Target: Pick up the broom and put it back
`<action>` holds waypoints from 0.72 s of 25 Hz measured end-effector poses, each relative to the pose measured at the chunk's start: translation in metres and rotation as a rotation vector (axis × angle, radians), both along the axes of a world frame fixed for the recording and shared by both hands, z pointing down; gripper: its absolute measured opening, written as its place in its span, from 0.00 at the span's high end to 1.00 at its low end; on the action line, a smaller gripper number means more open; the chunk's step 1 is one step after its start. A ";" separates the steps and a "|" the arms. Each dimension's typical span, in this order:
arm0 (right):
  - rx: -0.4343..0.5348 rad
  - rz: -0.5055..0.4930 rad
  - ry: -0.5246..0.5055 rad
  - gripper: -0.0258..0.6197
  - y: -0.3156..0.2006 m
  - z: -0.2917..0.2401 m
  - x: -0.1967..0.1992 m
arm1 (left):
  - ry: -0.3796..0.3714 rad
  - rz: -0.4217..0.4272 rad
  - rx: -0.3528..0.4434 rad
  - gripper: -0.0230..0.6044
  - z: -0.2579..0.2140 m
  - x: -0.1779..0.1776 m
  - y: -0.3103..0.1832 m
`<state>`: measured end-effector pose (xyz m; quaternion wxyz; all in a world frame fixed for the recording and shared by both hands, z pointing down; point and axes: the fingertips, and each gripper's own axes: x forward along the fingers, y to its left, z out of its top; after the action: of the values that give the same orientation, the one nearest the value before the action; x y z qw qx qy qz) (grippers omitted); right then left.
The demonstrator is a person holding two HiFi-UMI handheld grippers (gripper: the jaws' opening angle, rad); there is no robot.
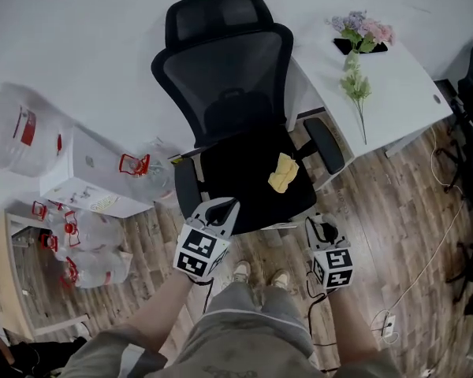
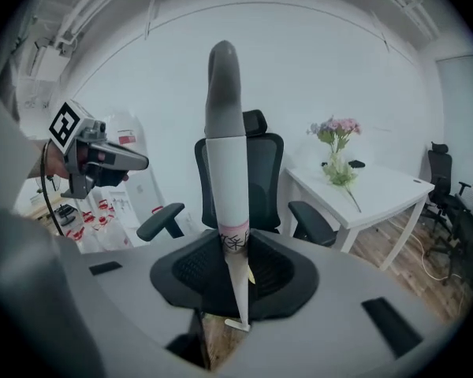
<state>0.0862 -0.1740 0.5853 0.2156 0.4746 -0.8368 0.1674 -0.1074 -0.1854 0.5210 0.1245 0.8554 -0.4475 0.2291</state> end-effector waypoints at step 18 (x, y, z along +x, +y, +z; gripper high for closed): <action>0.314 -0.015 -0.114 0.77 0.028 -0.270 0.041 | 0.052 0.084 0.333 0.94 -0.192 0.023 -0.007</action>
<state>0.1272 -0.1463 0.3156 0.0922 0.4858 -0.8671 0.0593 -0.0845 -0.1924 0.3289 -0.0173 0.8878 -0.4398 0.1347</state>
